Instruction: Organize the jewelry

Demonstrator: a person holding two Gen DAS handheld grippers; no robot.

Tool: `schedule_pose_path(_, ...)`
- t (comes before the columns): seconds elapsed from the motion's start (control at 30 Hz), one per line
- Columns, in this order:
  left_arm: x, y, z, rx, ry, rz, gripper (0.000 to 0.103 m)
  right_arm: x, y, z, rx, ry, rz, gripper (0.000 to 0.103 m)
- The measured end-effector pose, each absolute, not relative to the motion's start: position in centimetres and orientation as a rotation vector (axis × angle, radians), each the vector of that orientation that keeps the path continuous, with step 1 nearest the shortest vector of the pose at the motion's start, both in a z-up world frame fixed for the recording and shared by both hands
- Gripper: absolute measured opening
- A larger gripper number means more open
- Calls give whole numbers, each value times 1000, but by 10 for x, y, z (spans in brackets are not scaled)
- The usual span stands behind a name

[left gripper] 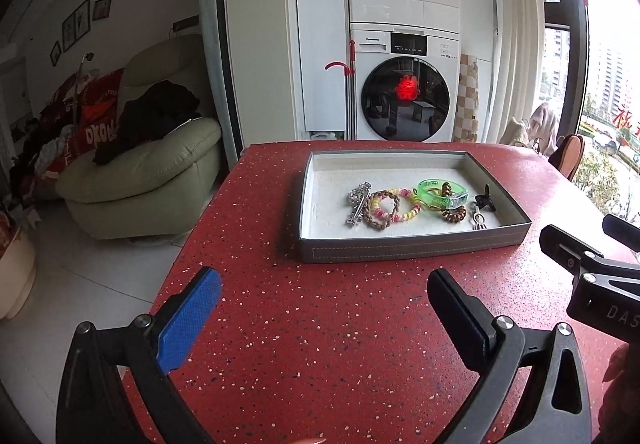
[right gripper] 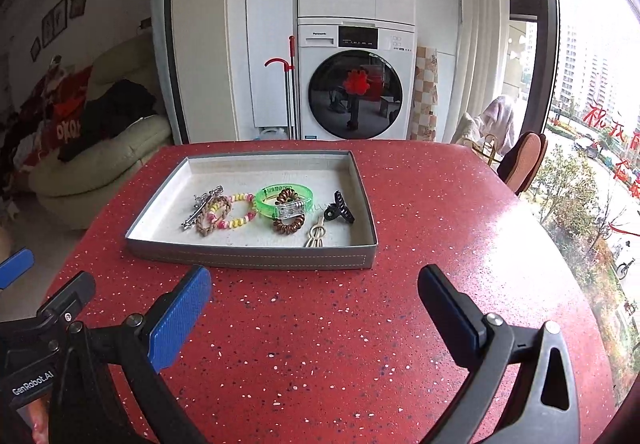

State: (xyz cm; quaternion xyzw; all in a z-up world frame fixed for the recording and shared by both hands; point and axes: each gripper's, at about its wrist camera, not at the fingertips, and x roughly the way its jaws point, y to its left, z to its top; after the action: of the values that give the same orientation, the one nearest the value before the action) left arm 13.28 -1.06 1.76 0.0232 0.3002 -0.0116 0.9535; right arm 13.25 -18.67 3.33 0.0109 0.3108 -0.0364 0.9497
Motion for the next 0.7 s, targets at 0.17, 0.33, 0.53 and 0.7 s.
schedule_pose_path(0.17,129,-13,16,53,614,-21,103,125,-188,35,31,626,-77,103)
schedule_pose_path(0.33,126,-12,15,44,620,-16,103,119,-191,35,38,623,-83,103)
schedule_pose_path(0.53,126,-13,13,42,632,-12,103,116,-193,36,39,620,-83,103)
schedule_pose_path(0.7,126,-13,12,46,643,-11,103,116,-193,36,37,620,-83,103)
